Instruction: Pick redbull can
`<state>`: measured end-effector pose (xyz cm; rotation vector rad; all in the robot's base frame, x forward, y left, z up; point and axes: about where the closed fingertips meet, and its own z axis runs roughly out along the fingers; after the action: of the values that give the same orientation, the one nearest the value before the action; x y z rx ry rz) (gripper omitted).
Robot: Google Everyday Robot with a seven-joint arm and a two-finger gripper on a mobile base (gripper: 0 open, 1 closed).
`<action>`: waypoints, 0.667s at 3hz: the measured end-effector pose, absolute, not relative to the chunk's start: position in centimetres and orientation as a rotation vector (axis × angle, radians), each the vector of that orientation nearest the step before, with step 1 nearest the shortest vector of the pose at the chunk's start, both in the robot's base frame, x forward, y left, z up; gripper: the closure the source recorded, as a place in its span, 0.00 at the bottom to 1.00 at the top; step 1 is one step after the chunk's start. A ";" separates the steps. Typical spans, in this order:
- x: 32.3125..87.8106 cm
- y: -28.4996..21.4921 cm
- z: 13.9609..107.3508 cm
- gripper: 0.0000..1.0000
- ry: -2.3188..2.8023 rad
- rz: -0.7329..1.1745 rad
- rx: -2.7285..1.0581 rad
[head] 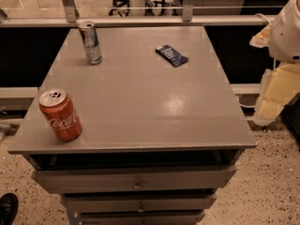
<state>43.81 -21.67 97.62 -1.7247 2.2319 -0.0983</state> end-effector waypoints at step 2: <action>46.0 -20.3 96.8 0.00 2.200 -0.068 -1.692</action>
Offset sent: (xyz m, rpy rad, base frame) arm 0.0832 0.0496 -0.0365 0.1680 -0.0629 0.0057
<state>45.98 -20.31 96.81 -1.6924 2.1998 -0.0683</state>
